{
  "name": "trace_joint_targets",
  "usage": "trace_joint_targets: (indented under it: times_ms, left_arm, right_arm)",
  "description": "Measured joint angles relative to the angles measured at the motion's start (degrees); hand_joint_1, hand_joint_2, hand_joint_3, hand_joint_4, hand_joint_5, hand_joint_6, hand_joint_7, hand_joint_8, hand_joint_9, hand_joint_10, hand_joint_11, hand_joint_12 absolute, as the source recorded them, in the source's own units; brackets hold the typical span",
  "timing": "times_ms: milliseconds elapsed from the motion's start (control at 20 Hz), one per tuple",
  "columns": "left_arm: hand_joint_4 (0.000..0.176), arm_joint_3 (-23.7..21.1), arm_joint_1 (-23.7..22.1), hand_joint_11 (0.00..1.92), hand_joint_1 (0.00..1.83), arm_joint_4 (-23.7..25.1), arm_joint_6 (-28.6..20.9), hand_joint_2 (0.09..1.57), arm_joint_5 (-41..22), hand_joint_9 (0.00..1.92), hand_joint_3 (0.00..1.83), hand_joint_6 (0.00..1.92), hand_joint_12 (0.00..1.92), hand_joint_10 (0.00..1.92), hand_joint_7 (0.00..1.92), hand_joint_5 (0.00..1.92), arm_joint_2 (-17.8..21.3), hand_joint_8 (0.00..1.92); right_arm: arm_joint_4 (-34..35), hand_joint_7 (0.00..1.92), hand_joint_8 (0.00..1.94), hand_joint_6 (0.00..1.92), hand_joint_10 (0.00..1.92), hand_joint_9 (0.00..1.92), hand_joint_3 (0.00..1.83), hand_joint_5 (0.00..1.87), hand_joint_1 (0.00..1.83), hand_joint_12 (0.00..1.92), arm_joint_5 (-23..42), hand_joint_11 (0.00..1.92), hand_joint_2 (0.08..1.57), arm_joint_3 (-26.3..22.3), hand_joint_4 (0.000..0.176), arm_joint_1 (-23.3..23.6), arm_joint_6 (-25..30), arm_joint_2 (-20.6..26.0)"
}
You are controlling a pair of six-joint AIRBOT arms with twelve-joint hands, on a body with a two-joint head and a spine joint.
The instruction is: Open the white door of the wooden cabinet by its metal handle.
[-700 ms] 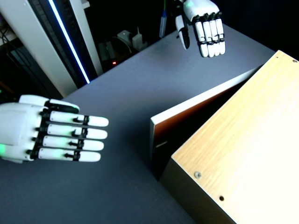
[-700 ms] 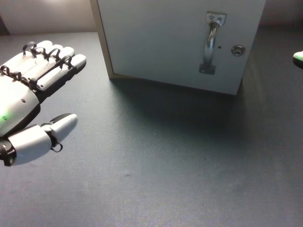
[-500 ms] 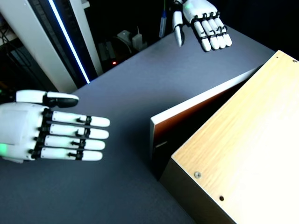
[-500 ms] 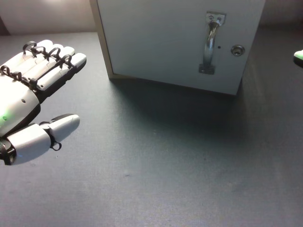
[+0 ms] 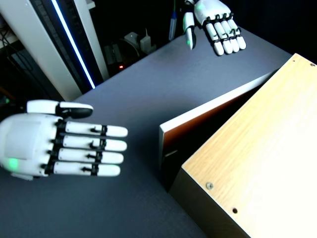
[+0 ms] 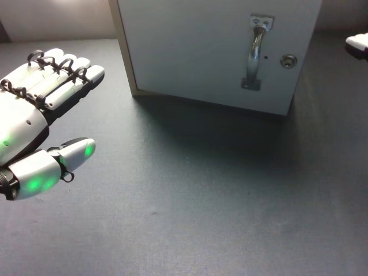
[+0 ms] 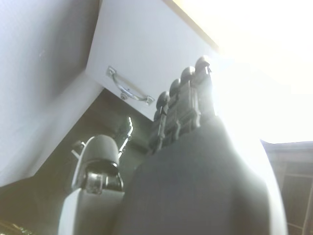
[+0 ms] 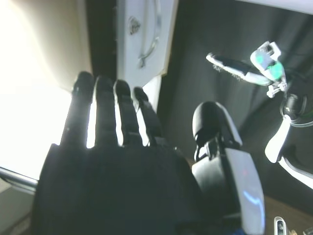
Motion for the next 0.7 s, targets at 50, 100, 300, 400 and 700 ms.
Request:
trace_joint_targets:
  times_ms: [50,100,300,400,700]
  left_arm:
    - [0.0,0.0,0.0,0.0,0.0,0.09,0.0,1.49,0.07,0.0,0.01,0.0,0.0,0.0,0.0,0.01,0.0,0.0]
    - [0.0,0.0,0.0,0.0,0.0,0.09,0.0,1.49,0.04,0.0,0.01,0.0,0.0,0.0,0.0,0.0,-0.04,0.0]
    - [0.0,0.11,0.0,0.0,0.0,0.17,-0.22,1.48,0.07,0.0,0.01,0.0,0.0,0.0,0.0,0.0,-0.04,0.0]
    - [0.0,0.11,0.0,0.0,0.0,0.31,-0.63,1.5,0.04,0.0,0.01,0.0,0.0,0.0,0.0,0.0,-0.04,0.0]
    - [0.0,0.11,0.0,0.0,0.0,0.59,-0.83,1.52,0.02,0.0,0.02,0.0,0.0,0.0,0.0,0.0,-0.39,0.0]
  right_arm:
    - [0.02,0.0,0.0,0.0,0.0,0.0,0.0,0.0,0.0,0.0,-1.16,0.0,1.31,0.61,0.0,1.11,-0.15,-0.39]
    - [-0.02,0.0,0.0,0.0,0.0,0.0,0.0,0.0,0.0,0.0,-1.75,0.0,1.31,0.92,0.0,1.77,-0.5,-0.57]
    - [-1.29,0.0,0.0,0.0,0.0,0.0,0.0,0.0,0.0,0.0,-5.68,0.0,1.37,2.54,0.0,4.92,-2.71,-2.25]
    - [-2.1,0.0,0.0,0.0,0.0,0.0,0.0,0.0,0.0,0.0,-8.0,0.0,1.35,3.5,0.0,6.62,-2.69,-2.93]
    - [-2.89,0.0,0.0,0.0,0.0,0.0,0.0,0.0,0.0,0.0,-11.69,0.0,1.34,5.6,0.0,9.16,-2.73,-4.24]
